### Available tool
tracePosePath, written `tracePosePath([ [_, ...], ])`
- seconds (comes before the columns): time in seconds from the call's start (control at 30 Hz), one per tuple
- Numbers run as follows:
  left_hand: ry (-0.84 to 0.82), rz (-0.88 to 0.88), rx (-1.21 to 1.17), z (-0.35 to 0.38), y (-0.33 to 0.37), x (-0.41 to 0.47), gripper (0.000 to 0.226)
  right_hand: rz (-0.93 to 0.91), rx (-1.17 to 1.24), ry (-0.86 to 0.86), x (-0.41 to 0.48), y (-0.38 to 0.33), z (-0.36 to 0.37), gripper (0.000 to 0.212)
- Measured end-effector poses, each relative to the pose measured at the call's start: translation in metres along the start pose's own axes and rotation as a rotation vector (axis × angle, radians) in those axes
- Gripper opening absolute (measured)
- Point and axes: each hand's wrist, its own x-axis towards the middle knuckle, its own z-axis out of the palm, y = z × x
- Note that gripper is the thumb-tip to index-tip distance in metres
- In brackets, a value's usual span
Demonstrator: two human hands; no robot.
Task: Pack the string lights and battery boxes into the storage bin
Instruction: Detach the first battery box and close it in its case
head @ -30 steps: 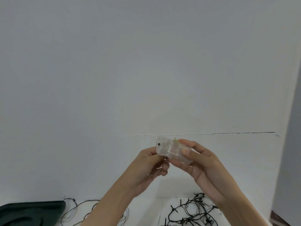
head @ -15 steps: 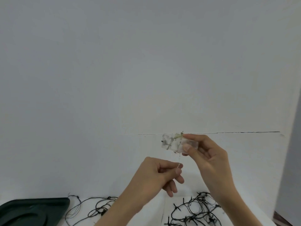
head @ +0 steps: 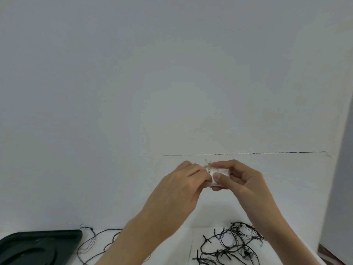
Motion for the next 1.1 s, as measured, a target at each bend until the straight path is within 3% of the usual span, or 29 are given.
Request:
tracePosePath([
  [0.13, 0.088, 0.052, -0.063, 0.003, -0.006, 0.004, 0.015, 0.025, 0.036, -0.029, -0.003, 0.000, 0.000, 0.018],
  [0.33, 0.171, -0.029, -0.175, 0.002, -0.004, 0.003, 0.013, 0.053, 0.034, -0.088, -0.002, -0.001, -0.003, 0.017],
  [0.57, 0.069, -0.320, -0.406, -0.010, 0.006, 0.007, 0.028, 0.060, -0.022, -0.154, -0.003, -0.005, -0.004, 0.018],
  [0.73, -0.024, -0.350, -0.465, -0.013, 0.003, 0.009, 0.028, 0.095, -0.057, -0.257, -0.002, -0.004, -0.008, 0.015],
  [0.83, -0.037, -0.373, -0.507, -0.014, 0.000, 0.010, 0.027, 0.103, -0.026, -0.315, -0.003, -0.002, -0.009, 0.025],
  [1.1, 0.007, -0.437, -0.517, -0.013, 0.000, 0.009, 0.030, 0.048, 0.023, -0.253, -0.004, 0.001, -0.002, 0.023],
])
